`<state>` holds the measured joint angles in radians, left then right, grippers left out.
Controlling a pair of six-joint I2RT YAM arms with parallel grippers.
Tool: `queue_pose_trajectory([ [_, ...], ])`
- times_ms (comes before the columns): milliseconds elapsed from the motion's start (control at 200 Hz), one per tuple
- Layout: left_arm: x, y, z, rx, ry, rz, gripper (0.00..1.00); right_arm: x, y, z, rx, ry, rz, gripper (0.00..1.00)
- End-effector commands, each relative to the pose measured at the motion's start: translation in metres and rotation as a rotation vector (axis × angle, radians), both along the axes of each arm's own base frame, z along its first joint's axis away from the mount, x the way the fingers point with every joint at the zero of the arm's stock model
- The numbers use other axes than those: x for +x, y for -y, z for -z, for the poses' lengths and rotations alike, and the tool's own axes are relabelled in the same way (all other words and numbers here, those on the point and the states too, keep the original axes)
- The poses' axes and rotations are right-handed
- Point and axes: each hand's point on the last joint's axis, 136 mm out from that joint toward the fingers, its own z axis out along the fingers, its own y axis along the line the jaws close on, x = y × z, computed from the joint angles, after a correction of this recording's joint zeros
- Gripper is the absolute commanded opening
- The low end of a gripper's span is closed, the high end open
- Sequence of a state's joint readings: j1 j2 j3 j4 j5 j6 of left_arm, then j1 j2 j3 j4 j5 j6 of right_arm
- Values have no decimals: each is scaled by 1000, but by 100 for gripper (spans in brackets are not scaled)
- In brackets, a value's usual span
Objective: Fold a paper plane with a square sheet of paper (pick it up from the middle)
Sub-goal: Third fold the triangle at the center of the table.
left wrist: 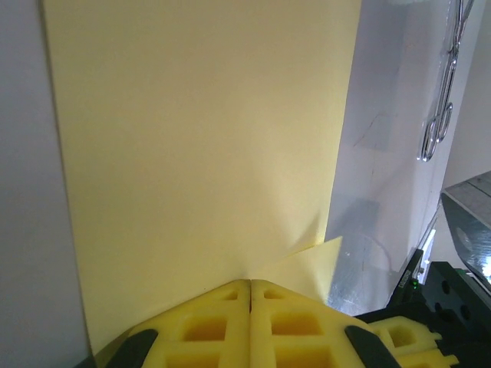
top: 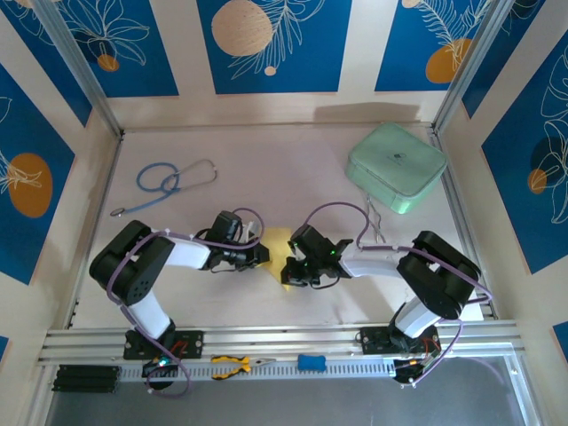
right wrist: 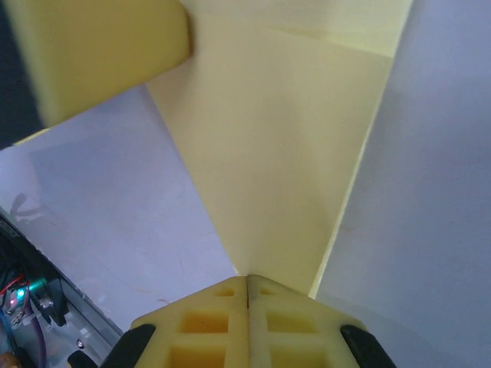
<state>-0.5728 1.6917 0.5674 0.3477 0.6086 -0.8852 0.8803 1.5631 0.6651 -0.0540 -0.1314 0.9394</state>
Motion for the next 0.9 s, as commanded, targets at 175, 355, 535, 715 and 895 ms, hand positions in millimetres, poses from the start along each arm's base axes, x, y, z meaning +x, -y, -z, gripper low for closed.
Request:
queue_pose_trajectory([
  [175, -9, -16, 23, 93, -44, -36, 2, -21, 12, 23, -55, -77, -22, 5],
  [355, -9, -19, 25, 101, -51, -54, 1, -46, 31, 28, -64, -97, -48, 5],
  [535, -8, -21, 28, 113, -57, -73, 1, -65, 48, 27, -94, -116, -83, 5],
  [715, -5, -26, 24, 113, -61, -128, 1, -43, 55, 7, -116, -28, -8, 5],
  [895, -1, -28, -4, 28, -1, -272, 5, -4, 61, -13, -76, 48, 156, 9],
])
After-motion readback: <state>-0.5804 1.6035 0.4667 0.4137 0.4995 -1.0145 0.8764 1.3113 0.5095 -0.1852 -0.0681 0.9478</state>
